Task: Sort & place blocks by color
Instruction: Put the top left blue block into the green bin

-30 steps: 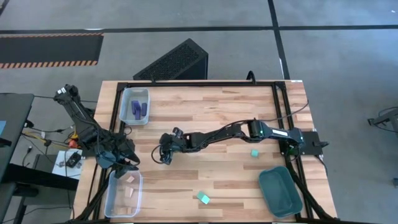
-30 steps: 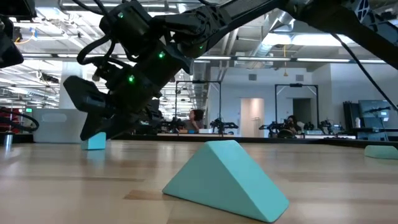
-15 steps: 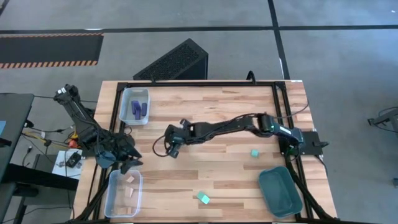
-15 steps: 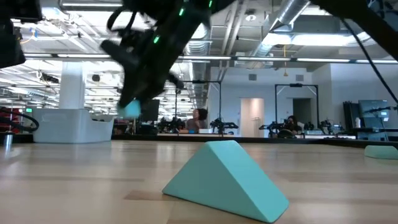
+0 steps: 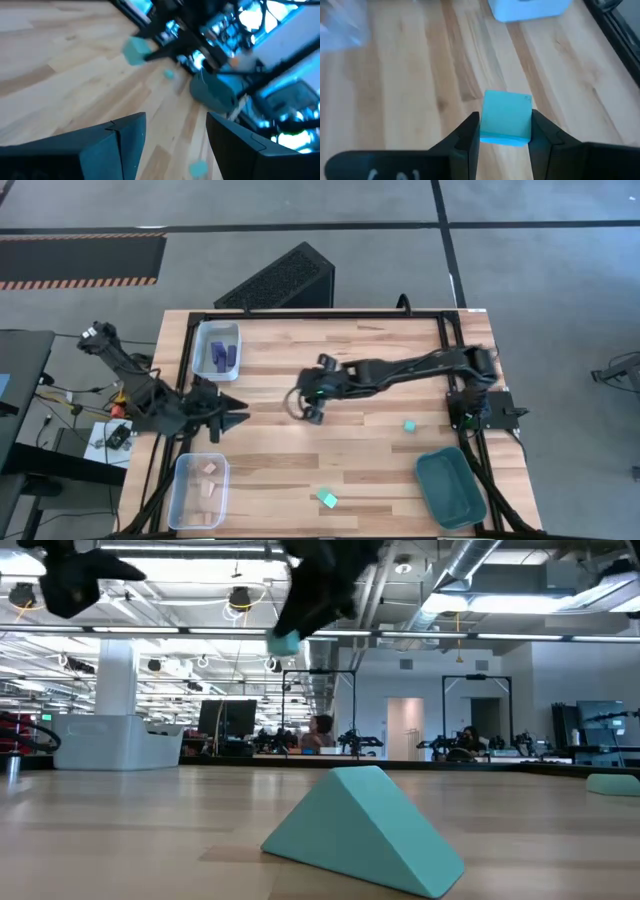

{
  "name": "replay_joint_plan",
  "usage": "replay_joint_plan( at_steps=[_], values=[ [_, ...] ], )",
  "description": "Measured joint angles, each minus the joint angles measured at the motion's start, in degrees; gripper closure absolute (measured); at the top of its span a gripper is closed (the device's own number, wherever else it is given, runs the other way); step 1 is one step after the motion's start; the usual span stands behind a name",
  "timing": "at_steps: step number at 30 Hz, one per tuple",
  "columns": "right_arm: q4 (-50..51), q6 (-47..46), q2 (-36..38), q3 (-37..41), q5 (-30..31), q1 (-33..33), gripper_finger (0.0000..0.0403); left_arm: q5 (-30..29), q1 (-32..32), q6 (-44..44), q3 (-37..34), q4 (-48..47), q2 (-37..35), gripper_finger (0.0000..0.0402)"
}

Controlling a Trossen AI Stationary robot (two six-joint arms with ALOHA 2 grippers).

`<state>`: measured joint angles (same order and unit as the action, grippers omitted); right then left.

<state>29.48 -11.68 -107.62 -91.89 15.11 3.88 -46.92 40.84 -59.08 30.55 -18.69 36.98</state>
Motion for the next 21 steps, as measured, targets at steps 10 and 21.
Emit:
replay_joint_plan(
  at_steps=[10, 21],
  values=[
    [-7.7, -1.5, 15.7, 15.3, 3.0, 6.5, 0.028, 11.0, -13.7, 11.4, 0.0, 26.6, 10.6, 0.0209],
    [2.6, -4.7, 20.2, 15.3, 9.6, 15.2, 0.0279, 25.1, -24.3, 9.7, 0.4, 47.5, 25.8, 0.0189]
  ],
)
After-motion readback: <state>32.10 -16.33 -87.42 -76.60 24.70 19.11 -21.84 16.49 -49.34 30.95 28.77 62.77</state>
